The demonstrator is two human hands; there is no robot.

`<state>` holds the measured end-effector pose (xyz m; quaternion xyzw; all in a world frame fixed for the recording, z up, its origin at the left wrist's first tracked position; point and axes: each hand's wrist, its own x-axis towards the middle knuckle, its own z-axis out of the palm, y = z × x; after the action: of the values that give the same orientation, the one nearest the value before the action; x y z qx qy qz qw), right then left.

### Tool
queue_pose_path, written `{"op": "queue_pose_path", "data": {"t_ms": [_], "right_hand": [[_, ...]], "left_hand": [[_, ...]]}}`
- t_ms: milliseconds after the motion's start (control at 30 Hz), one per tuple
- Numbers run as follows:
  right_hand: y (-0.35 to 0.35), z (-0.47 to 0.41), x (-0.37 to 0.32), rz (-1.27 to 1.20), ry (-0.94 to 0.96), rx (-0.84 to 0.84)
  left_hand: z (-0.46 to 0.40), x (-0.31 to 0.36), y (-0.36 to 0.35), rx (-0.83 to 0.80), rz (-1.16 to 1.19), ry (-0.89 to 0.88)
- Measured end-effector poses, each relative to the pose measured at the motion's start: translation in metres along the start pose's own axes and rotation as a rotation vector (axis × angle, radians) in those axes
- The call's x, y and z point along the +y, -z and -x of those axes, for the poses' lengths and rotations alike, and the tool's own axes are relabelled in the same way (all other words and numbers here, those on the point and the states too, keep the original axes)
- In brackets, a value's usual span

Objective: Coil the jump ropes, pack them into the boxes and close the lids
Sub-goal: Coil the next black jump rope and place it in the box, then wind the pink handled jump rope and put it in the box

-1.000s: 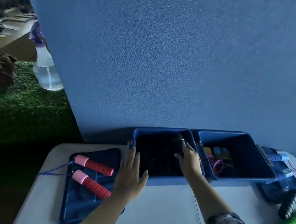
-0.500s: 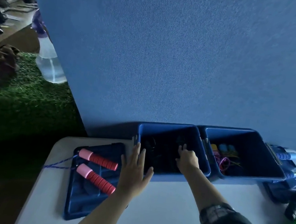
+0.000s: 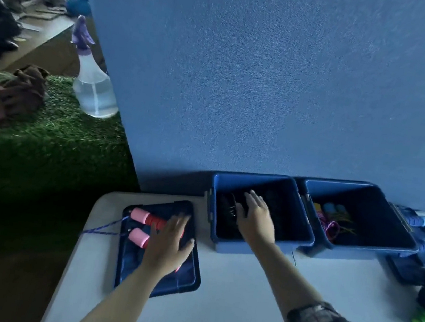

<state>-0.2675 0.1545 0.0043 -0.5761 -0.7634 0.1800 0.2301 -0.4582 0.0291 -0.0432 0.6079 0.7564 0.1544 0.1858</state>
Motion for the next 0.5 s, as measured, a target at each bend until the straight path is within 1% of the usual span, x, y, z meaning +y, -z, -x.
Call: {"op": "queue_pose_path", "data": {"t_ms": [100, 167, 267, 333, 400, 500], "right_hand": [[-0.027, 0.013, -0.042, -0.052, 0.207, -0.012], [-0.047, 0.024, -0.064, -0.056, 0.313, -0.09], [-0.077, 0.037, -0.08, 0.035, 0.444, -0.184], [-0.094, 0.042, -0.085, 0.063, 0.424, -0.3], [-0.11, 0.041, -0.083, 0.079, 0.321, -0.417], [-0.12, 0.04, -0.083, 0.128, 0.219, -0.545]], "left_hand": [[0.01, -0.021, 0.008, -0.082, -0.089, 0.01], [0.016, -0.034, 0.01, -0.118, -0.168, -0.018], [0.023, -0.049, 0.011, -0.109, -0.238, -0.096], [0.026, -0.056, 0.015, -0.141, -0.278, -0.1], [0.027, -0.064, 0.021, -0.162, -0.325, -0.087], [0.029, -0.074, 0.031, -0.158, -0.365, -0.097]]}}
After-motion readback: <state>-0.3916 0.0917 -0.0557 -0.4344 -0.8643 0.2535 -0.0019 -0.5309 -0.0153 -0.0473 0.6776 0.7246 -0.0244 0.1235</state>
